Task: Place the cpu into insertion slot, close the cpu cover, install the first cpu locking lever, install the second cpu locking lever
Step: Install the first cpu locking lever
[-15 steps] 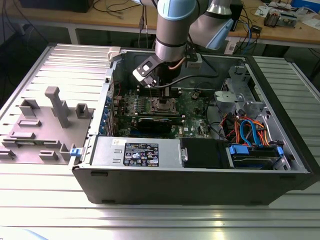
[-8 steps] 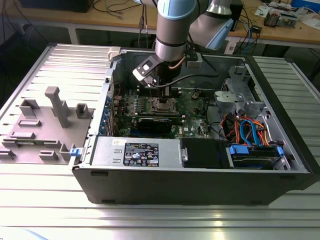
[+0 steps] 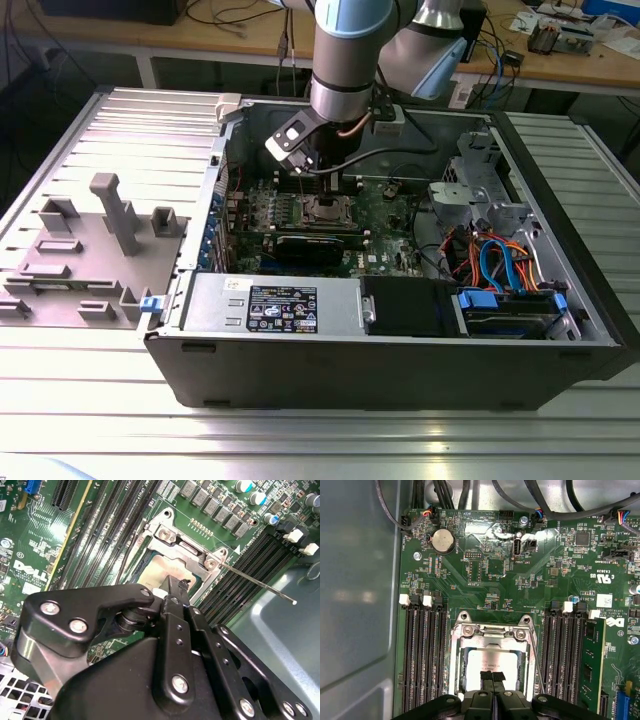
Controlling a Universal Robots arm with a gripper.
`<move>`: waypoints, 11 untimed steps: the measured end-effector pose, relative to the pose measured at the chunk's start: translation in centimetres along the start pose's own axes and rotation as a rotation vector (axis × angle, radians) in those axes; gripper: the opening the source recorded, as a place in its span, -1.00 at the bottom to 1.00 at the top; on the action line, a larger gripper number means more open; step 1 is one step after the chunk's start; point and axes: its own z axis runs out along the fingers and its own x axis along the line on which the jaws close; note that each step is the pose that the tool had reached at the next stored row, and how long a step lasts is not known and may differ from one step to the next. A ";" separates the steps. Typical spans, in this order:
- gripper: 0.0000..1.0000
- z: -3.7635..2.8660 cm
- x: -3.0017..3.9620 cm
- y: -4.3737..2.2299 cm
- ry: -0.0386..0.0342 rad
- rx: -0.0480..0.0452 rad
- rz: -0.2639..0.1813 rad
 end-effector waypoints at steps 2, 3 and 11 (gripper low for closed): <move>-0.79 -0.01 0.00 0.00 -0.0001 0.0000 0.000; -0.79 -0.02 0.00 0.00 -0.0001 0.0001 0.000; -0.79 -0.35 0.02 0.00 -0.0001 0.0001 0.000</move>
